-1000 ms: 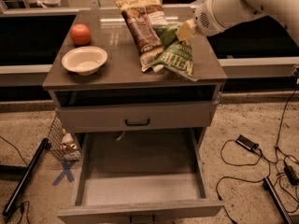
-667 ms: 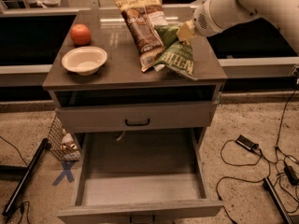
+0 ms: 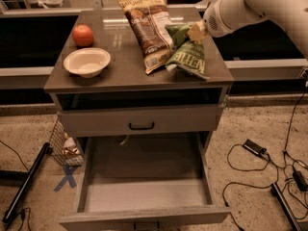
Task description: Pick green jalapeno chip bag from middle drawer and place on counter
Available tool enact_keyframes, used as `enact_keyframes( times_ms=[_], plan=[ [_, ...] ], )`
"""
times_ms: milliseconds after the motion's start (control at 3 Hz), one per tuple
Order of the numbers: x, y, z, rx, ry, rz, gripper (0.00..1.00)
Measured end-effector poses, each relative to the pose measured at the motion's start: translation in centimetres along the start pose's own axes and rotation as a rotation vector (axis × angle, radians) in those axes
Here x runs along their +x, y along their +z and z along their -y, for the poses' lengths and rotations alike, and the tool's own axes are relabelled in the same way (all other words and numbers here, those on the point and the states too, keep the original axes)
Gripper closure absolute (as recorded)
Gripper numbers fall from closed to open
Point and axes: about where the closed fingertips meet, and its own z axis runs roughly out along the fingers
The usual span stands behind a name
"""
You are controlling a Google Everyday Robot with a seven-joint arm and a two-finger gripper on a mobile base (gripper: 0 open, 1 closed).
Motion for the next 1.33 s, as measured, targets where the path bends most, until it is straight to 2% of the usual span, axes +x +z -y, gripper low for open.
enact_keyframes(
  times_ms=[333,1000,1333],
  plan=[
    [0.78,0.62,0.82,0.016,-0.015,-0.016,0.5],
    [0.85,1.06,0.5,0.008,-0.015,-0.019,0.04],
    [0.81,1.05,0.4,0.003,-0.018,-0.016,0.0]
  ],
)
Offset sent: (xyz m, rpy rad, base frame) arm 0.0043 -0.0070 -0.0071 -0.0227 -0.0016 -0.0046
